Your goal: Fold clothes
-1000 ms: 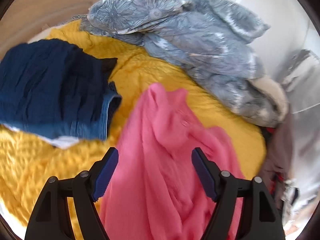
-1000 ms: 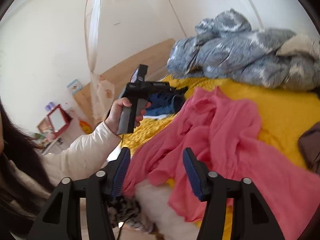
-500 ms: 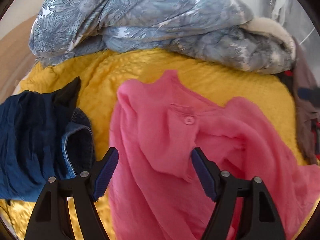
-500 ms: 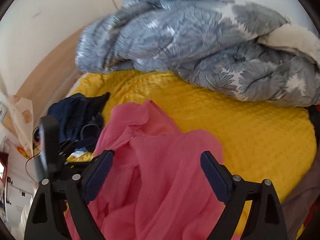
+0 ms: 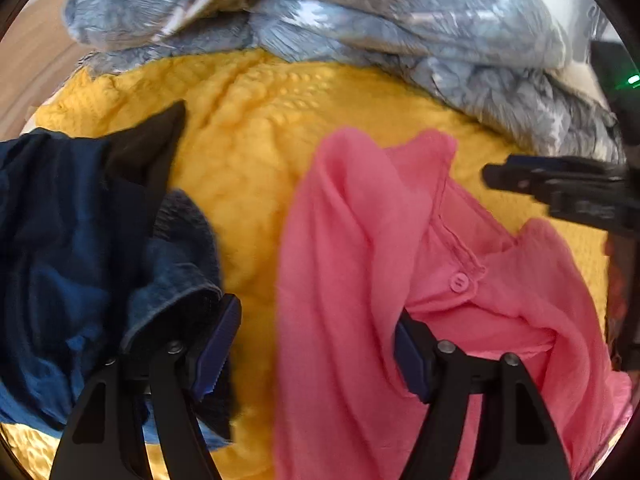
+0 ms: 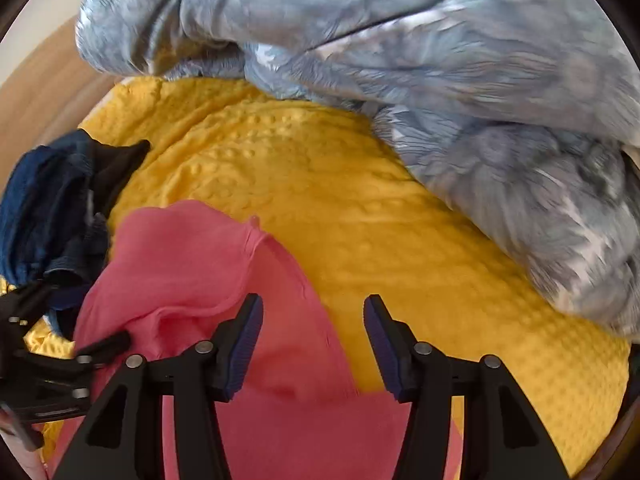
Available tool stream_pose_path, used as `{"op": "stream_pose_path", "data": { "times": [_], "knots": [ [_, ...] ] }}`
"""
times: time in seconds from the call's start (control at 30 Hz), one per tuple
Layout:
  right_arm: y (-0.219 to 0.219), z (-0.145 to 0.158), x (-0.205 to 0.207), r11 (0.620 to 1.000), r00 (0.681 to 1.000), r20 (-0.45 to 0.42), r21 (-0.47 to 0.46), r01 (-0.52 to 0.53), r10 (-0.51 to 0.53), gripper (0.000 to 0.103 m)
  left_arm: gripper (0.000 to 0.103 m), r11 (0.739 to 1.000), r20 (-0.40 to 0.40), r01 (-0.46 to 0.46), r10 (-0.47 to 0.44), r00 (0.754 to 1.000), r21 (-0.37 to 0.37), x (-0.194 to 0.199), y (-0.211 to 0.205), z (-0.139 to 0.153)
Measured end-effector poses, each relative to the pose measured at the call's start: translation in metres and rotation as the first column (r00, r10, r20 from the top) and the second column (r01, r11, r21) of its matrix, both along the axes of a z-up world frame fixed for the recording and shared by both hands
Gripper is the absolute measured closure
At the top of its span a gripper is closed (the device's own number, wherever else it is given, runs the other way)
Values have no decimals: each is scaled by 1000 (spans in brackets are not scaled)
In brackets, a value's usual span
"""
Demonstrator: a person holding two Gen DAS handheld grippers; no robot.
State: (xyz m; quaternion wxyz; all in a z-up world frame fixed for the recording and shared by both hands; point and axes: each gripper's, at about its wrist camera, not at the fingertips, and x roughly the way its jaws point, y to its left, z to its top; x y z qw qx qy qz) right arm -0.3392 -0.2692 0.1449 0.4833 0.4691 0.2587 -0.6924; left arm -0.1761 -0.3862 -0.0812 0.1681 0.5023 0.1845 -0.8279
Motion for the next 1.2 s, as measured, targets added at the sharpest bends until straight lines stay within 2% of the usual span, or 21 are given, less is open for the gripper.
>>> {"op": "stream_pose_path", "data": {
  "times": [0.17,0.23,0.37,0.47,0.5,0.53,0.57,0.63,0.67,0.83,0.9,1.07,1.2],
  "knots": [
    [-17,-17,-9,1000,998,59,-18,16,-15,48,29,999,-61,6,-3,998,41,10,-12,12],
    [-22,-23,-8,1000,998,67,-12,12,-11,48,29,999,-68,10,-7,998,35,9,-11,14],
    [-32,-34,-1,1000,988,155,-19,-4,7,48,29,1000,-71,24,-23,997,13,11,-10,16],
    [-37,-40,5,1000,987,157,0,-14,13,49,29,999,-80,22,-20,997,26,13,-13,16],
    [-38,-42,6,1000,988,157,7,-13,12,53,29,999,-83,21,-19,996,30,13,-14,16],
    [-39,-44,8,1000,988,157,14,-13,11,62,29,999,-84,21,-18,996,30,13,-14,17],
    [-40,-46,9,1000,988,157,22,-13,10,78,29,999,-84,20,-17,996,29,13,-14,17],
    [-40,-48,8,1000,990,142,29,4,-9,99,29,999,-86,19,-16,996,27,14,-14,17],
    [-38,-46,6,1000,990,141,16,23,-25,100,29,1000,-86,18,-16,996,26,14,-14,17],
    [-19,4,-1,985,995,22,-147,94,-92,101,29,999,-100,-3,6,995,32,13,-15,19],
    [-5,38,-3,962,993,-13,-248,112,-119,101,29,999,-113,-17,21,993,39,14,-16,22],
    [23,121,-2,913,972,-149,-392,113,-184,101,29,998,-140,-45,51,989,46,16,-16,30],
    [41,165,-4,868,964,-155,-483,118,-217,101,29,997,-175,-56,65,982,58,19,-17,38]
  ]
}}
